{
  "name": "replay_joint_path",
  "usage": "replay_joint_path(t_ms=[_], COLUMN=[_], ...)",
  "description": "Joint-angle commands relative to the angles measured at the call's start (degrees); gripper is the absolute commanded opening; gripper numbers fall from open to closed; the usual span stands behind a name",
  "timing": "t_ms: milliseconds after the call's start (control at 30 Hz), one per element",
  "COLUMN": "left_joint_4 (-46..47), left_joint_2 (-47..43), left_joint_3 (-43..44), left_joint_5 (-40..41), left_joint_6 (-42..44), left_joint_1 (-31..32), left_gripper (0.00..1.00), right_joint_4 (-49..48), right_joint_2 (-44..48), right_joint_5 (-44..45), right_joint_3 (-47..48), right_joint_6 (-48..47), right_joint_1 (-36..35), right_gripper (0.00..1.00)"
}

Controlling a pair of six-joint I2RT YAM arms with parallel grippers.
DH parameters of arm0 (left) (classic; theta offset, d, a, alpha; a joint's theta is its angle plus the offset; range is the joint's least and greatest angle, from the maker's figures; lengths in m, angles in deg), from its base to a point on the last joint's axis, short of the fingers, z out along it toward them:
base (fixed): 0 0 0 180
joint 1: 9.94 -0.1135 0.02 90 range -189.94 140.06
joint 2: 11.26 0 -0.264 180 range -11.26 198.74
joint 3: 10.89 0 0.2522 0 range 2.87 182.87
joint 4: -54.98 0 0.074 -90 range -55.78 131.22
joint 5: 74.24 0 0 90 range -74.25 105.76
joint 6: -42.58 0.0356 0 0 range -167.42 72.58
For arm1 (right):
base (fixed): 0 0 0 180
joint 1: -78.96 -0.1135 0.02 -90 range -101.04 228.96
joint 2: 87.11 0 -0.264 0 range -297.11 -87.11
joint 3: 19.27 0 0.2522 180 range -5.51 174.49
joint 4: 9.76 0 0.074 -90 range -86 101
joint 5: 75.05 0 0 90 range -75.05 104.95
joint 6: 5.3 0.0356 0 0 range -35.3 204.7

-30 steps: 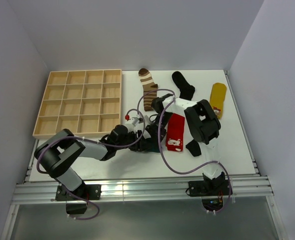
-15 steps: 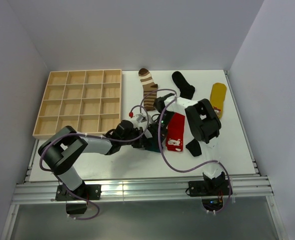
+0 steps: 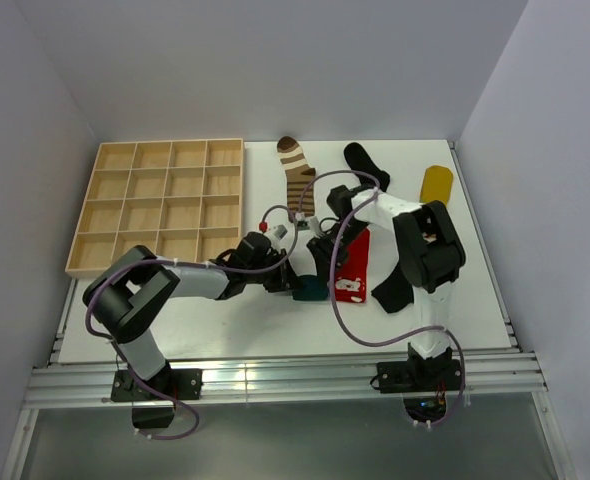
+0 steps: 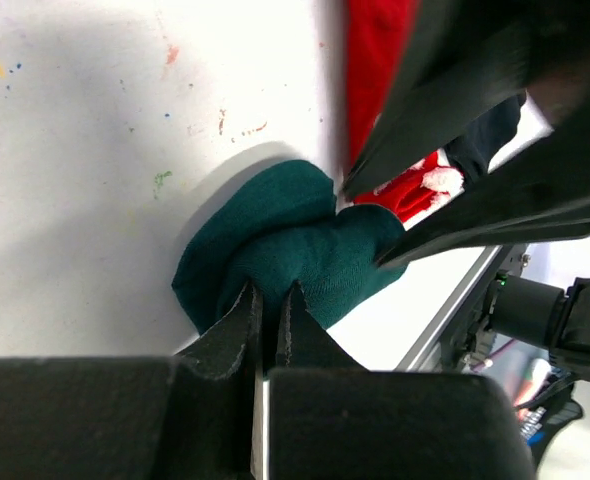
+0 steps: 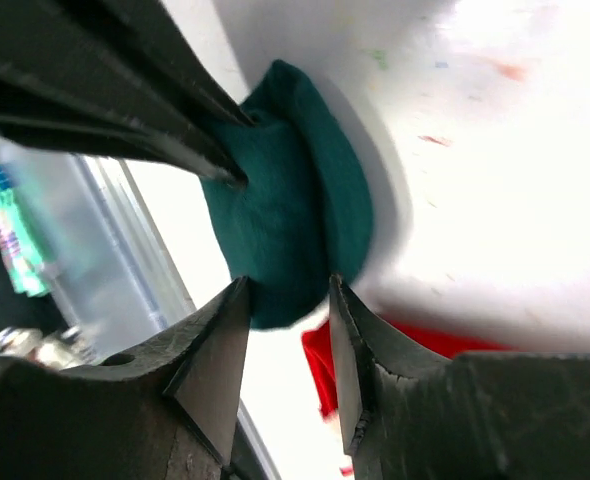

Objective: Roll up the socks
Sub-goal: Roll the sock at the center of the board.

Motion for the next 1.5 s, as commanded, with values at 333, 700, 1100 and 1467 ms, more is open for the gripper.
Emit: replay_joint_path(t_ms=[333,700,1100,1467], left_joint_4=[-23.0,-25.2,-27.5,-26.0], left_joint_2=[4.2,6.9,9.8,10.7], left_joint_3=[6.5,8.3,11.3,11.5], left_joint_5=[-2.0,-4.4,-5.7,-8.4], left_joint_6=[1.6,1.3,1.1,-0.4], left_joint_1=[-3.2,-4.8,-5.3,-5.6], left_gripper=[0.00,0.00,0.00,0.00], right_joint_4=[-20.6,-32.4,-43.7,-45.2], right_joint_2=[20.5,35.9,43.8,42.3], right_joint_5=[7.2,11.6,24.6,28.7], right_joint_3=[-14.0,-27.6,-38.2,-39.7], right_joint_6=[-0.1,-5.4,-6.8,-8.3], right_joint_1=[4.3,-0.2,-14.4,-21.0], right_gripper=[0.50,0.54,0.59,0.61])
